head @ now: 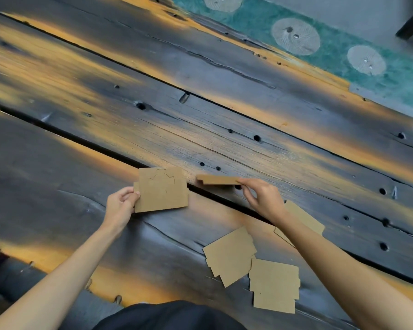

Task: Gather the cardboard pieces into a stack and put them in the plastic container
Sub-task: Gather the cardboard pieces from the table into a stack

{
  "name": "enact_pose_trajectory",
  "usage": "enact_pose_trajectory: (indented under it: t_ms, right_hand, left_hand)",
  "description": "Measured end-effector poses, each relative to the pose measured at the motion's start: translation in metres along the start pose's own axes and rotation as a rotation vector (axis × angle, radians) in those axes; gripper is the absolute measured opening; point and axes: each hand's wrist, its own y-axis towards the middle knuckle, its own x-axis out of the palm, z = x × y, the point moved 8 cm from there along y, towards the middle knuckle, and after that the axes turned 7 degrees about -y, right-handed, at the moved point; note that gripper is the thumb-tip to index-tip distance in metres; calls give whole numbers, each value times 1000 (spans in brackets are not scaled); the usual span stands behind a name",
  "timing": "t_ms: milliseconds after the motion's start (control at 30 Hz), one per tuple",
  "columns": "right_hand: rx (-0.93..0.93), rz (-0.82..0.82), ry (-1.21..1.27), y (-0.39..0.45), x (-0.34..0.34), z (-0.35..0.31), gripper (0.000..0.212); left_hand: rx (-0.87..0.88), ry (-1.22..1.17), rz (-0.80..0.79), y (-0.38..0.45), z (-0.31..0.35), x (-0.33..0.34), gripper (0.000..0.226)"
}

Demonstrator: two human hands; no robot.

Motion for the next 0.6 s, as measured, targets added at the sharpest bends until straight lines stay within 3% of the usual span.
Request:
enact_pose_trajectory:
  t_ms: [100,300,433,600]
  right_hand:
    - [198,120,117,-2,-15,8,24]
    - [465,189,562,-13,-27,0,24]
    - [480,110,813,-19,-25,-27,20]
    - [441,-35,839,-31,-14,-56,21]
  left_hand:
    - [14,-25,1,-3,4,-3,18]
    - [10,-52,-66,-18,9,7,20]
    - [-11,-61,-156,-32,9,19,21]
    - [-51,-101,-318,-54,7,35,26]
